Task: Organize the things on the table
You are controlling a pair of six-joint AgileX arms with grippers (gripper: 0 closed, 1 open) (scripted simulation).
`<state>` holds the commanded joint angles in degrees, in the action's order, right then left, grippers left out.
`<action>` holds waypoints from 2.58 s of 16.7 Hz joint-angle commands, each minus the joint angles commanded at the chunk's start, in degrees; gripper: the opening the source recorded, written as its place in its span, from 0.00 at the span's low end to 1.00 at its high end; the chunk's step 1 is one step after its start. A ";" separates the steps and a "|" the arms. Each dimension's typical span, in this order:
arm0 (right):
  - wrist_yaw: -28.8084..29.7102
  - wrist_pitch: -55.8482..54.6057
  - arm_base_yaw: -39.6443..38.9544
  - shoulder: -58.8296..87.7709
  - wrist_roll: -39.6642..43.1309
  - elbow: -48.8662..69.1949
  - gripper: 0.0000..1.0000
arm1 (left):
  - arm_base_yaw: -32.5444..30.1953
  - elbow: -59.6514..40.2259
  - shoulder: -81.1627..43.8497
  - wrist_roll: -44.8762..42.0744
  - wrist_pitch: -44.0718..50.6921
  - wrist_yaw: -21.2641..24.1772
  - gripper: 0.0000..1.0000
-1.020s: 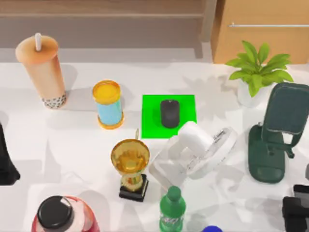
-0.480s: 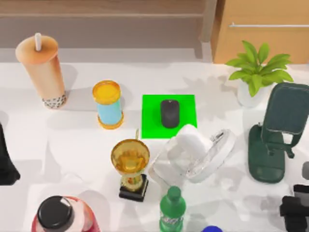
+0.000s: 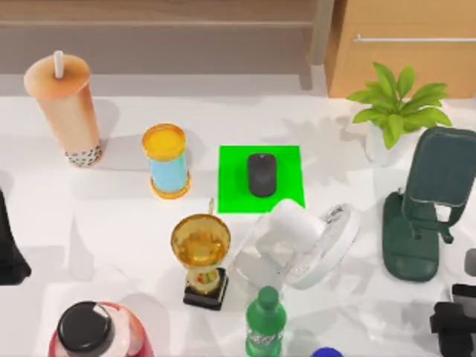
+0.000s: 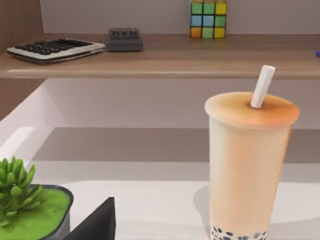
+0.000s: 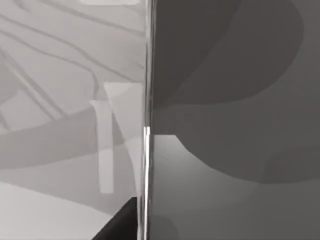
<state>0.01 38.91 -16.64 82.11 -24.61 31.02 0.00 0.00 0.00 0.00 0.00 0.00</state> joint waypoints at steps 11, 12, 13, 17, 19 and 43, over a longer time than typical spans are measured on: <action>0.00 0.00 0.00 0.00 0.00 0.00 0.00 | 0.00 0.00 0.00 0.00 0.00 0.00 1.00; -1.18 4.64 -0.52 -2.08 0.79 -0.13 0.00 | 0.00 0.00 0.00 0.00 0.00 0.00 1.00; -1.12 4.62 -0.41 -2.12 0.83 -0.19 0.00 | 0.00 0.00 0.00 0.00 0.00 0.00 1.00; 0.75 4.62 1.98 -3.47 1.59 -1.26 0.00 | 0.00 0.00 0.00 0.00 0.00 0.00 1.00; 1.52 5.72 2.71 -4.73 1.79 -1.55 0.00 | 0.00 0.00 0.00 0.00 0.00 0.00 1.00; 20.06 5.27 -0.36 -18.39 -9.38 5.97 0.00 | 0.00 0.00 0.00 0.00 0.00 0.00 1.00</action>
<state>20.07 44.18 -17.01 63.72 -33.99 36.99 0.00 0.00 0.00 0.00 0.00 0.00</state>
